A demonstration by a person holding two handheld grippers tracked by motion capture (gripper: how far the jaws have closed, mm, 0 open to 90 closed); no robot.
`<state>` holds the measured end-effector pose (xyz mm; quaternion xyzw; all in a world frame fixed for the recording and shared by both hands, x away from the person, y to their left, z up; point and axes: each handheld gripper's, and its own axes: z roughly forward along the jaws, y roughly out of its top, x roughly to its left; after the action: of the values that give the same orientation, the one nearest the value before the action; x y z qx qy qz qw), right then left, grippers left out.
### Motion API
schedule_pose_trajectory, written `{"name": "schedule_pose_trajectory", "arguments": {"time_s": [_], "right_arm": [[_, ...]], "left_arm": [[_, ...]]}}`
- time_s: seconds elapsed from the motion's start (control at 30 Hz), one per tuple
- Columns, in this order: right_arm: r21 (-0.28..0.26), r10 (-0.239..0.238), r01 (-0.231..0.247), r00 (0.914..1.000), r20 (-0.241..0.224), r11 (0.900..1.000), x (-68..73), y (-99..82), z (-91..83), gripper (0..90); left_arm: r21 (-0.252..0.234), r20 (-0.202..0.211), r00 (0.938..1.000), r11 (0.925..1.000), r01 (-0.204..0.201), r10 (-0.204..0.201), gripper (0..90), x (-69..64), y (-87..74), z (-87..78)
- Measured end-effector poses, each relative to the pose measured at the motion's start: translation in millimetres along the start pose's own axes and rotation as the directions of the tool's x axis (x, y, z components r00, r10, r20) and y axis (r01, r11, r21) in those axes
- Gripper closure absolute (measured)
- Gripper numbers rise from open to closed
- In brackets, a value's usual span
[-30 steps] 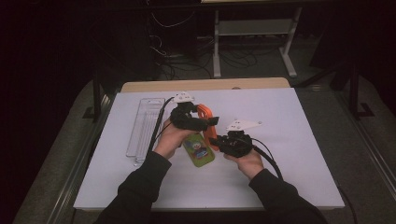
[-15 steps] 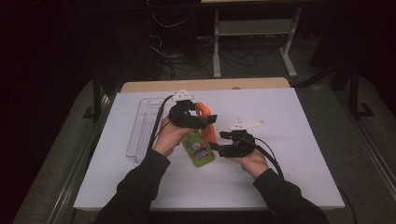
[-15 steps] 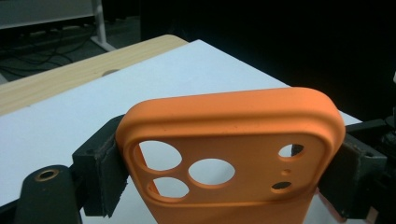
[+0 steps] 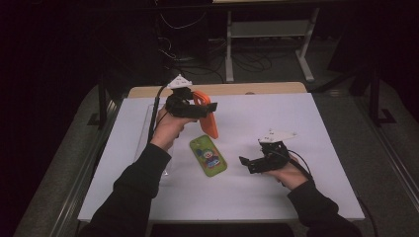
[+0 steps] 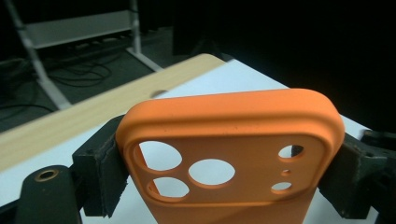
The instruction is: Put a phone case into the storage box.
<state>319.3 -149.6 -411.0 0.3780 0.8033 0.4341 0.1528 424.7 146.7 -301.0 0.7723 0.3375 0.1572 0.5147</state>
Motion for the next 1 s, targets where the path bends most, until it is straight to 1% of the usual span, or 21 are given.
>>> {"name": "schedule_pose_trajectory", "arguments": {"time_s": [0.03, 0.1, 0.13, 0.2, 0.23, 0.27, 0.33, 0.43, 0.53, 0.57, 0.6, 0.67, 0.8, 0.83, 0.9, 0.93, 0.97, 1.0], "right_arm": [[0.004, -0.007, 0.007, 0.9999, 0.008, 1.0000, -1.5, -2.8, -2.4, 1.0], [0.012, 0.000, -0.001, 0.9999, 0.012, 0.9999, -3.4, -9.1, -7.6, 0.3], [0.014, -0.009, 0.008, 0.9999, 0.013, 0.9999, -4.9, -12.1, -10.5, 0.3], [0.022, 0.000, 0.000, 0.9998, 0.021, 0.9998, -6.1, -17.9, -16.1, 0.3], [0.020, -0.004, 0.003, 0.9997, 0.024, 0.9998, -7.2, -20.5, -19.0, 0.3], [0.021, 0.004, -0.004, 0.9997, 0.022, 0.9998, -7.0, -23.3, -21.6, 0.3], [0.023, -0.007, 0.007, 0.9994, 0.034, 0.9997, -7.8, -28.3, -26.5, 0.3], [0.016, -0.009, 0.008, 0.9993, 0.038, 0.9998, -7.4, -34.6, -32.5, 0.3], [0.021, -0.013, 0.012, 0.9988, 0.046, 0.9997, -7.8, -40.0, -37.7, 0.3], [0.024, -0.011, 0.009, 0.9988, 0.047, 0.9997, -8.1, -41.6, -39.3, 0.3], [0.019, -0.019, 0.018, 0.9984, 0.054, 0.9997, -9.3, -43.2, -40.3, 0.3], [0.024, -0.009, 0.008, 0.9984, 0.056, 0.9997, -10.6, -45.4, -42.7, 0.3], [0.015, -0.008, 0.007, 0.9980, 0.063, 0.9999, -13.5, -47.4, -45.2, 0.3], [0.015, -0.007, 0.006, 0.9980, 0.063, 0.9999, -13.7, -47.5, -45.4, 0.3], [0.013, -0.004, 0.003, 0.9980, 0.063, 0.9999, -14.2, -47.7, -46.0, 0.3], [0.014, -0.002, 0.001, 0.9979, 0.064, 0.9999, -14.7, -47.9, -46.3, 0.3], [0.012, -0.011, 0.010, 0.9978, 0.066, 0.9999, -15.6, -48.3, -46.4, 0.3], [0.011, -0.009, 0.008, 0.9978, 0.066, 0.9999, -15.7, -48.3, -46.4, 0.3]], "left_arm": [[-0.001, -0.015, 0.9999, 1.0000, 0.001, -0.001, 14.9, 3.9, 3.1, -2.9], [-0.008, -0.046, 0.9989, 1.0000, 0.005, -0.005, 14.9, 12.2, 8.7, -8.7], [-0.014, -0.064, 0.9979, 0.9999, 0.007, -0.008, 14.9, 16.4, 11.2, -11.4], [-0.021, -0.100, 0.9948, 0.9997, 0.017, -0.019, 14.9, 25.3, 15.5, -16.9], [-0.023, -0.119, 0.9926, 0.9996, 0.019, -0.021, 14.9, 30.3, 17.2, -19.4], [-0.022, -0.143, 0.9896, 0.9996, 0.016, -0.019, 14.9, 35.6, 18.7, -22.0], [-0.021, -0.188, 0.9819, 0.9996, 0.020, -0.023, 14.9, 46.3, 20.8, -26.8], [-0.018, -0.252, 0.9670, 0.9994, 0.031, -0.034, 14.9, 61.1, 22.5, -31.6], [-0.012, -0.327, 0.9446, 0.9995, 0.028, -0.030, 14.9, 74.2, 21.9, -35.1], [-0.008, -0.351, 0.9357, 0.9995, 0.032, -0.032, 14.8, 78.3, 21.2, -35.5], [-0.007, -0.374, 0.9267, 0.9994, 0.034, -0.034, 14.8, 82.6, 19.9, -35.2], [0.012, -0.421, 0.9065, 0.9988, 0.047, -0.038, 14.8, 90.0, 17.1, -34.2], [0.025, -0.495, 0.8669, 0.9966, 0.079, -0.056, 14.8, 100.4, 10.6, -27.4], [0.029, -0.514, 0.8560, 0.9960, 0.084, -0.058, 14.7, 101.9, 9.1, -25.2], [0.044, -0.560, 0.8271, 0.9958, 0.081, -0.043, 14.7, 103.8, 6.2, -20.6], [0.052, -0.578, 0.8153, 0.9951, 0.084, -0.039, 14.7, 104.9, 4.6, -18.4], [0.063, -0.593, 0.8041, 0.9937, 0.093, -0.038, 14.6, 106.5, 3.0, -16.7], [0.062, -0.605, 0.7951, 0.9930, 0.101, -0.043, 14.7, 107.9, 1.1, -14.4]]}}
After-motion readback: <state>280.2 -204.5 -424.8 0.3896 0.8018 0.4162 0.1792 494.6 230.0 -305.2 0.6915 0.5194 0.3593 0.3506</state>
